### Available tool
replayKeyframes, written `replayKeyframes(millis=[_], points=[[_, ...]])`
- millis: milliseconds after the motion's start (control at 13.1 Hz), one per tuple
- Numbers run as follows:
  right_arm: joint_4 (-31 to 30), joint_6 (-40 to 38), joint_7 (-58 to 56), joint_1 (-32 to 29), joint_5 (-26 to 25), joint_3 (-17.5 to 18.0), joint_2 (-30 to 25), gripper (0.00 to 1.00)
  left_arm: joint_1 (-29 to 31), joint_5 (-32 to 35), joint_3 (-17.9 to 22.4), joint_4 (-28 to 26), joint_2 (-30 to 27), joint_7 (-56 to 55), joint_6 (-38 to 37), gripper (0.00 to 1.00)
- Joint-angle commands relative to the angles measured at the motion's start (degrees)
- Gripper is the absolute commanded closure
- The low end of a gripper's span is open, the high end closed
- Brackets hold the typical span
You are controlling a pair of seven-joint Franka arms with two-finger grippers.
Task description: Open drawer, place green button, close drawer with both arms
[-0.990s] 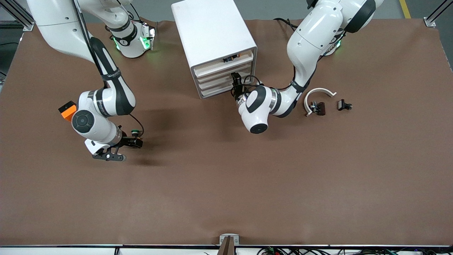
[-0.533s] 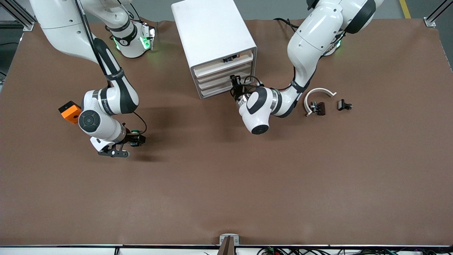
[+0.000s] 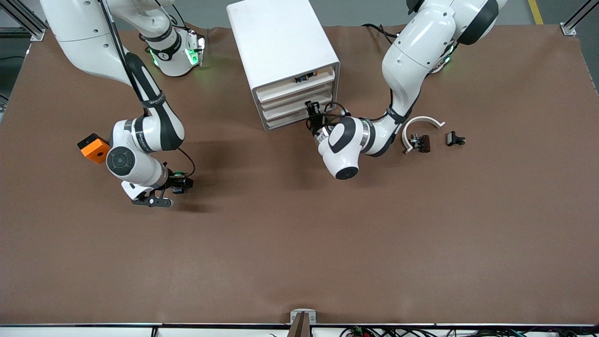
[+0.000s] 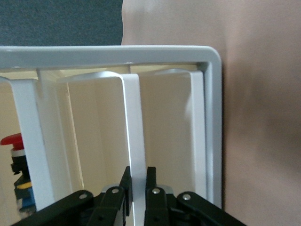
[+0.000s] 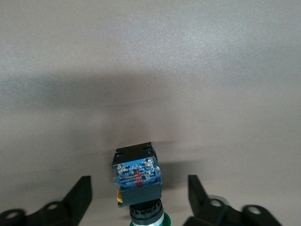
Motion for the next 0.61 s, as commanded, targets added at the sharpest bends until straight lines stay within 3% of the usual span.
replayKeyframes(millis=[0, 76, 152, 533], points=[[-0.4, 1.1, 0.3, 0.7, 0.1, -0.3, 0.2, 0.59, 0.3, -0.7, 2.0, 3.7, 1.9, 1.5, 1.3, 1.00], [-0.4, 1.1, 0.5, 1.0, 0.1, -0.3, 0.2, 0.75, 0.4, -0.7, 2.5, 4.3, 2.2, 1.5, 1.3, 1.00], [-0.4, 1.1, 0.9, 1.1, 0.1, -0.2, 0.3, 0.99, 0.4, -0.7, 3.0, 5.1, 2.3, 1.5, 1.3, 1.00], [1.3, -2.8, 3.1, 1.3, 0.1, -0.2, -0.5, 1.00, 2.4, -0.8, 5.1, 6.4, 2.6, 1.5, 2.3, 1.00]])
